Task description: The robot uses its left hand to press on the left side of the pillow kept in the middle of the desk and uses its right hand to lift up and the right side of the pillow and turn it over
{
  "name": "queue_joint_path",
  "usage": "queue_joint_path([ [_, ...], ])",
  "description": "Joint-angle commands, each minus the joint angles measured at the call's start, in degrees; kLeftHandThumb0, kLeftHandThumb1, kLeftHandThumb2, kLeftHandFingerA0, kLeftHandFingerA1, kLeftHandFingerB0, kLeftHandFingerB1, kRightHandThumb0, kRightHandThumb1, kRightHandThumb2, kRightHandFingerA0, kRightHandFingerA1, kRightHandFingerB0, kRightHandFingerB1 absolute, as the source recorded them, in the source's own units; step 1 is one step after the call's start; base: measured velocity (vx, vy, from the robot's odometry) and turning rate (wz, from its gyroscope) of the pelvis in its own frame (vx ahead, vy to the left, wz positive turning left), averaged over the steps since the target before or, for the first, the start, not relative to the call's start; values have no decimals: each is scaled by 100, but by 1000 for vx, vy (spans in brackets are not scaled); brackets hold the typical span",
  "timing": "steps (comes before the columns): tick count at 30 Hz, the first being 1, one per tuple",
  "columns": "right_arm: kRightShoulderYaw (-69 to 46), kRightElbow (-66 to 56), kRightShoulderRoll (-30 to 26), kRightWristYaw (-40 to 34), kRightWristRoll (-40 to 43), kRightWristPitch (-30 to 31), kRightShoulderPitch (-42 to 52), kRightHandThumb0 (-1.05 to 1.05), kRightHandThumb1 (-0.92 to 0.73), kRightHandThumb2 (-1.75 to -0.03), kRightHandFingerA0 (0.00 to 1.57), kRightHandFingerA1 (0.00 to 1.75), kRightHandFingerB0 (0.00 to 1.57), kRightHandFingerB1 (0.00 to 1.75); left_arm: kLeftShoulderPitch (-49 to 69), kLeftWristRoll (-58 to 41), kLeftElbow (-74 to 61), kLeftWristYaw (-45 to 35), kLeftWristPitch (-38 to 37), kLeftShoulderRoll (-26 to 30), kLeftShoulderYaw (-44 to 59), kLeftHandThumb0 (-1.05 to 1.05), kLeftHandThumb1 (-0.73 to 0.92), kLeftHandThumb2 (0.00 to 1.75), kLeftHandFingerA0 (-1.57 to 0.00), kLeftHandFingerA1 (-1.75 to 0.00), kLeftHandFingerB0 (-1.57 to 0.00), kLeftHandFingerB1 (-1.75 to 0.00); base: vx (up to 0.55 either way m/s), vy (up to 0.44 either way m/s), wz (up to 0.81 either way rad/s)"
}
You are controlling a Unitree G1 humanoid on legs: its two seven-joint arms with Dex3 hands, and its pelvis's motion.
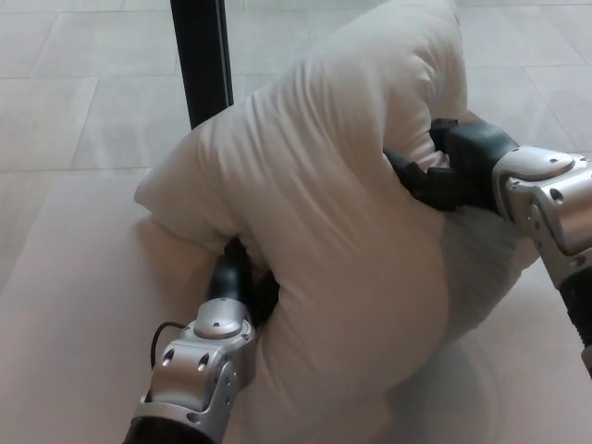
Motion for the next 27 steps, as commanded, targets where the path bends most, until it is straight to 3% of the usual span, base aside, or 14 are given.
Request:
queue_joint_path([
  [1, 1291, 665, 2318, 1003, 408, 625, 709, -78, -38, -71, 34, 99, 4, 45, 422, -850, 649, -1233, -20, -1706, -334, -87, 73, 62, -34, -55, 0, -12, 0, 0, 0],
  [2, 1280, 666, 2369, 978, 410, 678, 696, -36, -10, -78, 62, 98, 0, 52, 395, -850, 665, -1317, -8, -1705, -350, -96, 66, 101, -38, -64, 0, 0, 0, 0, 0],
  [5, 1390, 669, 2548, 1006, 365, 666, 721, -66, -41, -54, 44, 130, 8, 42, 267, -802, 764, -1319, 100, -1821, -390, -96, 65, 102, -34, -60, 0, 0, 0, 0, 0],
  [7, 1380, 675, 2678, 997, 372, 666, 772, -36, -11, -78, 84, 110, 0, 52, 205, -834, 966, -1231, -7, -1990, -229, -90, 74, 63, -45, -64, 0, -11, 0, 0, 0],
  [10, 1410, 672, 2817, 1004, 357, 593, 830, -36, -15, -80, 93, 114, 0, 52, 65, -778, 1220, -1125, -73, -2147, -124, -99, 61, 100, -49, -73, 0, 0, 0, 0, 0],
  [11, 1406, 687, 2883, 1002, 361, 587, 836, -67, -40, -79, 59, 122, 0, 42, 10, -744, 1389, -1109, -180, -2222, -79, -89, 52, 96, -51, -74, -2, -12, 0, 0, 0],
  [14, 1406, 570, 3085, 883, 367, 755, 852, -66, -38, -79, 58, 120, 0, 44, -51, -715, 1625, -1104, -416, -2446, 19, -90, 49, 96, -44, -73, 0, -10, 0, 0, 0],
  [15, 1397, 593, 3158, 955, 419, 822, 852, -64, -45, -54, 70, 157, 6, 41, -107, -763, 1707, -1218, -416, -2498, 71, -100, 55, 97, -40, -74, -1, -4, 0, 0, 0],
  [16, 1330, 613, 3243, 1006, 498, 894, 838, -37, -16, -81, 119, 126, 0, 53, -201, -762, 1747, -1207, -359, -2524, 96, -98, 53, 77, -44, -73, 0, -20, 0, 0, 0],
  [17, 1284, 630, 3288, 1060, 546, 937, 843, -60, -40, -55, 67, 161, 5, 41, -230, -727, 1735, -1130, -336, -2573, 91, -89, 50, 95, -43, -72, -2, -17, 0, 0, 0],
  [21, 1247, 640, 3370, 951, 482, 1038, 956, -59, -40, -54, 63, 165, 9, 43, -338, -598, 1978, -1235, -432, -2592, 109, -91, 49, 94, -49, -76, 0, -11, 0, 0, 0],
  [23, 1314, 556, 3303, 986, 460, 1112, 991, -36, -21, -83, 70, 102, 0, 52, -233, -598, 2004, -1247, -538, -2627, 130, -97, 52, 93, -52, -79, 0, -5, 0, 0, 0],
  [24, 1190, 548, 3331, 874, 483, 1197, 1036, -53, -42, -54, 63, 164, 11, 43, -234, -559, 2009, -1208, -535, -2633, 100, -100, 53, 93, -54, -80, -3, -3, 0, 0, 0],
  [27, 1230, 462, 3334, 797, 429, 1237, 1155, -52, -42, -55, 67, 155, 14, 43, -155, -509, 1976, -1203, -532, -2629, 10, -94, 51, 93, -36, -72, -7, -15, 0, 0, 0],
])
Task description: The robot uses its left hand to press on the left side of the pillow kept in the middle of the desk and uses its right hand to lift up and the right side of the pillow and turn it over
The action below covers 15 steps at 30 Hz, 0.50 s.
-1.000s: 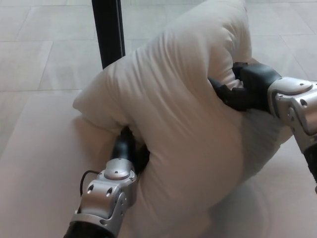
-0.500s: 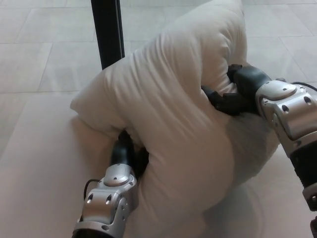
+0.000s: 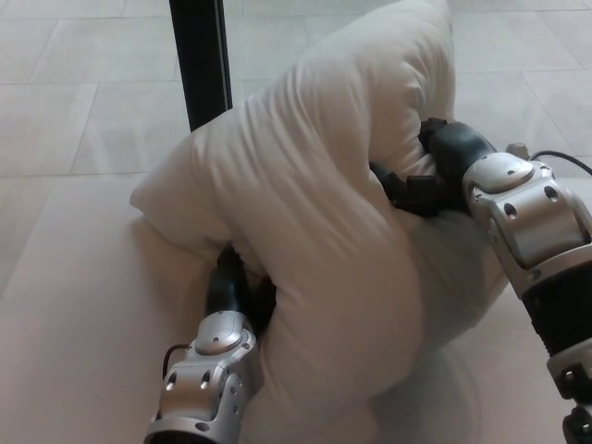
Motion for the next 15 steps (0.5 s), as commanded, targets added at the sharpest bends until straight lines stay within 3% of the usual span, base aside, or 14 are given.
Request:
queue_joint_path([
  [1, 1203, 440, 2824, 1516, 1241, 1277, 1139, -53, -42, -55, 68, 156, 13, 43, -215, -505, 1443, -1236, 307, -2147, -732, -95, 53, 94, -34, -73, -8, -16, 0, 0, 0],
  [2, 1194, 501, 2777, 1654, 1246, 1201, 1166, -63, -39, -65, 69, 141, 9, 47, -156, -500, 1456, -1259, 303, -2153, -755, -87, 49, 91, -30, -70, -7, -25, 0, 0, 0],
  [3, 1150, 551, 2762, 1721, 1244, 1131, 1198, -61, -35, -69, 53, 111, 5, 48, -128, -498, 1493, -1287, 275, -2147, -754, -88, 63, 60, -28, -73, -1, -34, 0, 0, 0],
  [4, 1097, 597, 2759, 1749, 1242, 1080, 1222, -61, -35, -69, 53, 111, 5, 48, -116, -492, 1535, -1310, 241, -2140, -748, -88, 63, 60, -28, -73, -1, -34, 0, 0, 0],
  [5, 1070, 591, 2758, 1708, 1216, 1046, 1262, -35, -23, -85, 88, 112, 0, 52, -107, -475, 1569, -1294, 236, -2126, -748, -89, 63, 60, -40, -80, -1, -34, 0, 0, 0],
  [6, 1050, 574, 2755, 1649, 1190, 1016, 1303, -35, -23, -85, 88, 112, 0, 52, -97, -454, 1596, -1268, 241, -2110, -750, -89, 63, 60, -40, -80, -1, -34, 0, 0, 0],
  [7, 1088, 483, 2694, 1589, 1118, 880, 1328, -59, -44, -54, 52, 140, 12, 44, -34, -442, 1536, -1368, 254, -2042, -819, -91, 63, 60, -38, -75, 0, -26, 0, 0, 0],
  [8, 1087, 469, 2686, 1518, 1063, 800, 1340, -58, -45, -54, 52, 144, 16, 42, -6, -466, 1476, -1383, 304, -2018, -827, -89, 64, 60, -38, -72, 0, -20, 0, 0, 0],
  [9, 1044, 421, 2673, 1447, 1043, 774, 1347, -58, -45, -56, 53, 151, 15, 43, -12, -498, 1434, -1355, 372, -2004, -803, -86, 50, 93, -46, -75, 0, -12, 0, 0, 0],
  [10, 999, 401, 2679, 1384, 1026, 773, 1332, -60, -45, -54, 51, 142, 19, 42, -6, -498, 1404, -1338, 392, -1985, -810, -88, 65, 60, -44, -73, 0, -21, 0, 0, 0],
  [11, 925, 403, 2697, 1297, 1003, 753, 1303, -58, -44, -56, 52, 146, 18, 42, 6, -497, 1379, -1354, 389, -1950, -817, -84, 48, 94, -35, -70, 0, -20, 0, 0, 0],
  [12, 853, 408, 2679, 1290, 1008, 717, 1290, -58, -45, -56, 57, 152, 17, 42, -26, -523, 1418, -1385, 373, -1941, -775, -82, 47, 93, -34, -70, 0, -23, 0, 0, 0],
  [13, 802, 410, 2645, 1294, 990, 668, 1281, -62, -43, -56, 57, 148, 19, 43, -63, -527, 1454, -1389, 349, -1948, -755, -90, 51, 74, -32, -70, -4, -25, 0, 0, 0],
  [15, 775, 422, 2602, 1272, 924, 581, 1280, -62, -43, -55, 54, 138, 22, 44, -83, -398, 1461, -1353, 286, -1936, -890, -86, 49, 91, -38, -73, -6, -25, 0, 0, 0],
])
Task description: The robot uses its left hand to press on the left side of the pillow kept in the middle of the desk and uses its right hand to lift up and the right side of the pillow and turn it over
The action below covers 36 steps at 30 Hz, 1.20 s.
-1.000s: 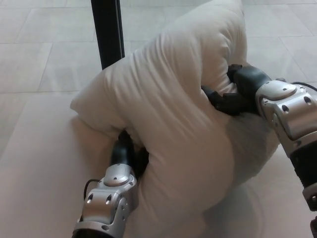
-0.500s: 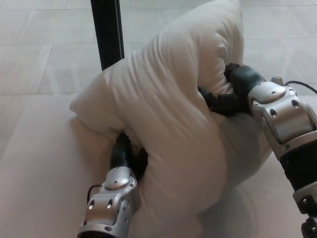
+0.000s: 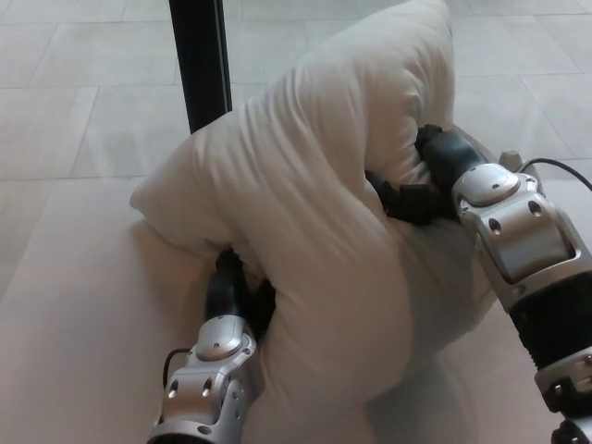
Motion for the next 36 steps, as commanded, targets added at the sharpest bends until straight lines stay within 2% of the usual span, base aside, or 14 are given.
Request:
queue_joint_path([
  [1, 779, 518, 2364, 1514, 1239, 599, 1092, -65, -43, -55, 45, 119, 24, 43, -72, -371, 1174, -1341, 667, -1925, -931, -84, 49, 94, -35, -72, -5, -21, 0, 0, 0],
  [8, 84, -473, 2246, 1119, 1578, 829, 1412, -70, -40, -77, 36, 78, 17, 48, 181, -276, 929, -1197, 616, -1761, -1060, -87, 53, 92, -32, -72, 0, -10, 0, 0, 0],
  [9, -152, -933, 2071, 1232, 1801, 834, 1524, -67, -49, -55, 10, 66, 17, 42, 306, -202, 791, -1105, 481, -1652, -1107, -76, 64, 59, -16, -63, -1, -25, 0, 0, 0],
  [10, -794, -1695, 1807, 1273, 2217, 1138, 1580, -70, -40, -78, 16, 63, 7, 42, 698, 309, 475, -1201, -365, -1079, -1576, -75, 54, 92, -13, -60, -5, -27, 0, 0, 0],
  [13, -1458, -2317, 1259, 1410, 2429, 1323, 1503, -38, -32, -93, 3, 55, 0, 50, 644, 554, -277, -1397, 321, -80, -1845, -75, 82, 65, -33, -66, -25, -36, 0, 0, 0],
  [17, -2206, -2616, 639, 1583, 2573, 1290, 1463, -69, -43, -84, 1, 43, 6, 28, 919, -620, -862, -1361, 661, -61, -615, -69, 82, 65, -33, -62, -18, -34, 0, 0, 0],
  [18, -2355, -2655, 612, 1579, 2620, 1314, 1467, -95, -56, -94, 0, 19, 0, 11, 978, -717, -1080, -1361, 740, 34, -521, -76, 66, 99, -36, -62, -9, -42, 0, 0, 0],
  [21, -3589, -2667, 199, 1423, 2944, 1408, 1435, -68, -58, -61, 8, 47, 14, 25, 1054, -1268, -1819, -1582, 1201, 615, 5, -73, 64, 97, -31, -60, -7, -40, 0, 0, 0],
  [22, -3733, -2658, 112, 1415, 2953, 1437, 1432, -68, -46, -79, 6, 49, 9, 39, 1059, -1387, -1906, -1613, 1261, 708, 125, -71, 77, 63, -35, -60, -15, -31, 0, 0, 0],
  [27, -4415, -2409, -726, 1654, 2969, 1479, 1413, -61, -62, -60, 6, 37, 16, 27, 1035, -1756, -2182, -1782, 1501, 1411, 738, -71, 76, 63, -44, -85, -20, -35, 0, 0, 0],
  [28, -4552, -2337, -940, 1699, 2949, 1486, 1416, -60, -61, -62, 4, 36, 14, 26, 1054, -1764, -2239, -1831, 1561, 1620, 832, -74, 61, 97, -43, -76, -14, -47, 0, 0, 0],
  [29, -4593, -2328, -1060, 1735, 2933, 1494, 1436, -62, -63, -62, 4, 39, 13, 25, 1073, -1750, -2253, -1889, 1570, 1745, 867, -73, 77, 63, -37, -77, -19, -34, 0, 0, 0],
  [34, -5165, -2190, -1771, 1913, 2995, 1672, 1669, -71, -46, -86, 3, 39, 7, 31, 1261, -2097, -2293, -2135, 1790, 2462, 1519, -70, 59, 96, -33, -68, -16, -48, 0, 0, 0],
  [36, -5169, -2192, -1945, 2016, 2989, 1636, 1772, -76, -47, -86, 3, 37, 9, 30, 1351, -2124, -2306, -2315, 1733, 2629, 1584, -69, 79, 64, -31, -68, -21, -37, 0, 0, 0],
])
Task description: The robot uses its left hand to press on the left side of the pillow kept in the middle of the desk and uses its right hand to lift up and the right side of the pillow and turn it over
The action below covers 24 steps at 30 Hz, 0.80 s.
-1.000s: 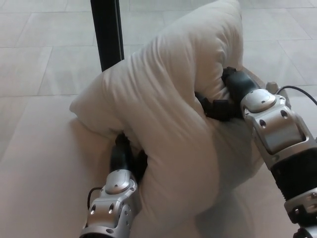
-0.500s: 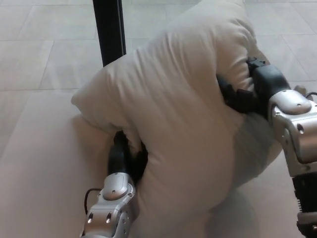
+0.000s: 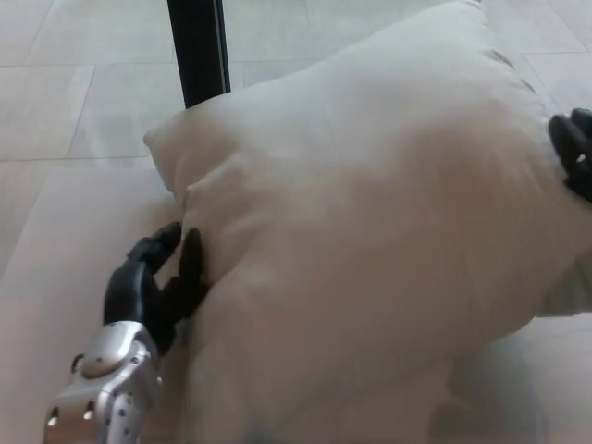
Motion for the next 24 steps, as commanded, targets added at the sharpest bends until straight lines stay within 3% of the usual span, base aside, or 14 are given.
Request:
queue_joint_path([
  [1, -1103, -121, -1140, 1348, 1471, 787, 543, -75, -49, -90, 3, 38, 8, 34, 502, -1342, -522, -1407, 1241, 1206, 1016, -72, 60, 94, -25, -63, -16, -48, 0, 0, 0],
  [3, -1258, -65, -1473, 1637, 1554, 615, 811, -74, -52, -91, 1, 37, 7, 26, 601, -1546, -445, -1507, 1209, 1395, 1389, -71, 77, 63, -34, -78, -21, -38, 0, 0, 0],
  [4, -1566, 6, -1688, 1602, 1553, 496, 959, -77, -51, -90, 3, 40, 8, 30, 647, -1703, -403, -1465, 1265, 1585, 1742, -74, 59, 96, -41, -74, -19, -49, 0, 0, 0],
  [5, -1693, 65, -1809, 1634, 1586, 474, 1038, -73, -51, -92, 2, 36, 5, 27, 678, -1752, -386, -1437, 1281, 1649, 1894, -75, 69, 61, -41, -75, -30, -44, 0, 0, 0],
  [9, -2141, 331, -2280, 1714, 1630, 267, 1366, -74, -53, -92, 4, 40, 3, 23, 904, -1912, -250, -1689, 1288, 1990, 2354, -76, 73, 61, -39, -81, -30, -44, 0, 0, 0],
  [10, -2295, 394, -2375, 1703, 1663, 246, 1449, -70, -69, -62, 8, 40, 8, 20, 978, -2009, -184, -1797, 1302, 2069, 2504, -75, 70, 61, -39, -78, -30, -45, 0, 0, 0],
  [11, -2651, 637, -2668, 1817, 1683, 96, 1735, -38, -36, -97, 5, 54, 0, 50, 1191, -2032, -67, -1875, 1282, 2249, 2756, -75, 68, 60, -35, -68, -31, -43, 0, 0, 0],
  [12, -2728, 782, -2813, 1892, 1638, -54, 1887, -75, -65, -60, 15, 52, 17, 33, 1259, -2078, -28, -1838, 1337, 2318, 2900, -74, 67, 60, -43, -71, -36, -43, 0, 0, 0],
  [17, -3749, 1550, -3576, 1967, 1744, -65, 2756, -74, -63, -60, 11, 50, 17, 32, 1725, -2221, 341, -2042, 1090, 2680, 3683, -82, 60, 59, -51, -75, -46, -51, 0, 0, 0],
  [18, -3917, 1710, -3634, 1971, 1778, -141, 2879, -73, -64, -59, 11, 51, 18, 32, 1816, -2186, 354, -1987, 1052, 2713, 3770, -86, 46, 93, -65, -74, -50, -61, 0, 0, 0],
  [19, -4113, 1923, -3672, 1907, 1772, -339, 3038, -72, -66, -60, 12, 49, 21, 32, 1975, -2180, 347, -2013, 1006, 2759, 3901, -87, 62, 59, -66, -73, -53, -54, 0, 0, 0],
  [20, -4317, 2121, -3676, 1867, 1787, -542, 3219, -75, -52, -87, 12, 55, 14, 43, 2086, -2171, 402, -1943, 933, 2765, 4055, -90, 57, 58, -69, -71, -58, -57, 0, 0, 0],
  [21, -4446, 2263, -3679, 1810, 1803, -659, 3335, -73, -67, -61, 16, 50, 22, 33, 2164, -2176, 480, -1947, 861, 2759, 4159, -92, 55, 57, -59, -80, -57, -63, 0, 0, 0],
  [24, -4908, 2377, -3406, 1549, 1941, -781, 3754, -73, -67, -61, 19, 54, 24, 35, 2443, -2215, 807, -2058, 659, 2729, 4482, -105, 25, 87, -73, -85, -66, -72, 0, 0, 0],
])
